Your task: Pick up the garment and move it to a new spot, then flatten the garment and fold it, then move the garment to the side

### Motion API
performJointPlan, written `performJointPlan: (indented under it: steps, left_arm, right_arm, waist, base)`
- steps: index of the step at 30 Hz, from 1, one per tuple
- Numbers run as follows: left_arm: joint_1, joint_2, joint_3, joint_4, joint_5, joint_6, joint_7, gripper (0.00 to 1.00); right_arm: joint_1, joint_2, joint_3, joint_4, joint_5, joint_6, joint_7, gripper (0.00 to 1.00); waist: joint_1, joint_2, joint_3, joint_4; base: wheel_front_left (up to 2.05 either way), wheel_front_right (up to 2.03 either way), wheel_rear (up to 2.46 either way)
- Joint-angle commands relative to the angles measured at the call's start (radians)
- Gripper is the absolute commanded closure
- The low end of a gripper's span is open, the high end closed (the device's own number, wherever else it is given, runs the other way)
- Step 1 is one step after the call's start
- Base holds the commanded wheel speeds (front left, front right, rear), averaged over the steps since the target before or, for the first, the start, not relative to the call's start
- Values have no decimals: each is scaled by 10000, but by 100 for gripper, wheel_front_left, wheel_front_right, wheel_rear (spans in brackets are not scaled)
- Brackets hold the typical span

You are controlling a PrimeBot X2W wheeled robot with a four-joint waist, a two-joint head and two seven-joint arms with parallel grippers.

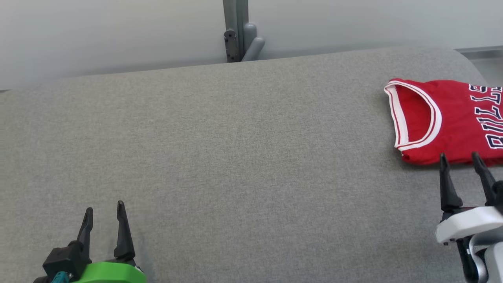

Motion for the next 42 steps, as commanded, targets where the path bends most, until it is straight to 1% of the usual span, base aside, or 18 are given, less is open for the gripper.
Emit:
performJointPlan:
  steps: [1, 5, 8, 13, 22, 42]
  left_arm:
    - [77, 23, 5, 74, -74, 39, -28, 0]
    - [-15, 24, -91, 346, 31, -98, -28, 0]
    - [-170, 24, -136, 452, -20, -141, -28, 0]
    - [-162, 23, -269, 624, -157, -190, -28, 0]
    - [-95, 23, -370, 727, -257, -255, -28, 0]
    - [-120, 22, -360, 781, -238, -302, -28, 0]
  right_arm:
    - [139, 201, -223, -151, -114, -15, -48, 0]
    - [754, 1065, -714, -583, -433, -14, -46, 0]
    - [996, 1444, -866, -772, -638, -14, -48, 0]
    - [1245, 1753, -724, -760, -872, -12, -49, 0]
    - [1417, 1996, -487, -733, -1031, -12, -50, 0]
    - [1394, 2050, -290, -595, -946, -12, -50, 0]
  waist:
    - [0, 0, -300, 288]
    - [0, 0, -474, 460]
    - [0, 0, -528, 552]
    - [0, 0, -656, 682]
    - [0, 0, -776, 767]
    - [0, 0, -836, 745]
  base:
    - [0, 0, 0]
    - [0, 0, 0]
    - [0, 0, 0]
    - [0, 0, 0]
    - [0, 0, 0]
    - [0, 0, 0]
